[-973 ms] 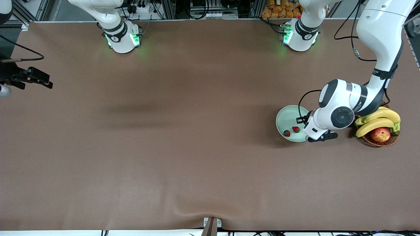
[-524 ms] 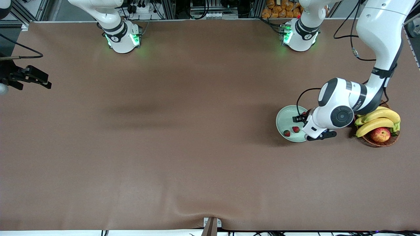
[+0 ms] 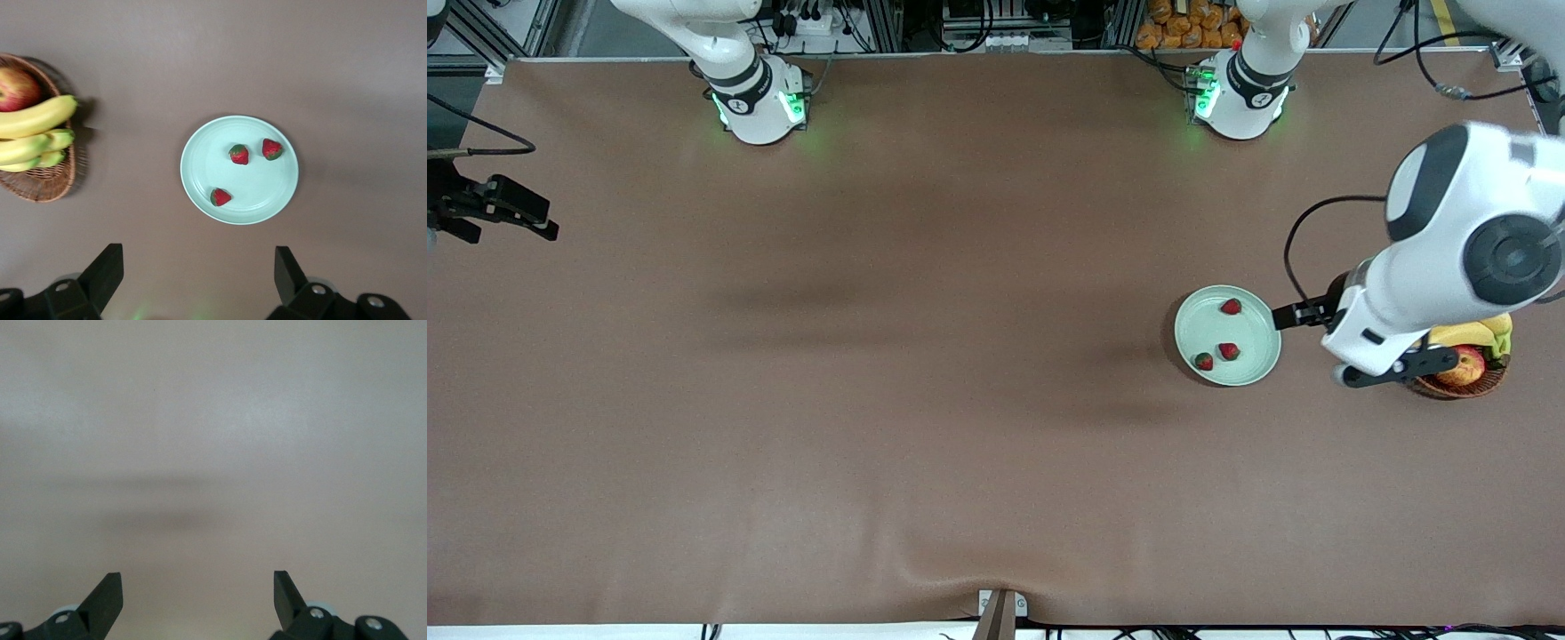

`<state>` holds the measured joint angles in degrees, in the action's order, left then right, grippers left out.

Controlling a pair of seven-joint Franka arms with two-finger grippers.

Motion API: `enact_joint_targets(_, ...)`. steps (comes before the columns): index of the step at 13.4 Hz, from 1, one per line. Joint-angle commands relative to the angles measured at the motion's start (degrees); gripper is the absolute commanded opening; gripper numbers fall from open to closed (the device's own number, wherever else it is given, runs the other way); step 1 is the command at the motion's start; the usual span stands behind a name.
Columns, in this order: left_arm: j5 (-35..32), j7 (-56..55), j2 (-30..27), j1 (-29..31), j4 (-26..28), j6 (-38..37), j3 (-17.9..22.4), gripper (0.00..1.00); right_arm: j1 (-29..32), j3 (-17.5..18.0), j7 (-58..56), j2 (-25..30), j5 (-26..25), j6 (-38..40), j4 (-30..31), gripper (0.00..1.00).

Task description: Collect all strawberries into plate

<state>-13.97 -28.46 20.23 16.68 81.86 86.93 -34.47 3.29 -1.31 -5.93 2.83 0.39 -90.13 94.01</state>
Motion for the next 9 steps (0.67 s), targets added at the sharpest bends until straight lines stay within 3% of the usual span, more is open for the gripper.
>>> enact_joint_targets(1,1.8,2.4,-8.3,1.4,-0.2,-3.7,-0.2,1.0,0.6,-0.1,-0.7,0.3,0.0,0.4,-1.2,1.0)
enact_joint_targets(9,6.8,6.3,-17.0,1.8,-0.5,-4.1,-0.1,1.0,0.4,0.0,-0.8,0.2,-0.1,0.6,-1.5,1.0)
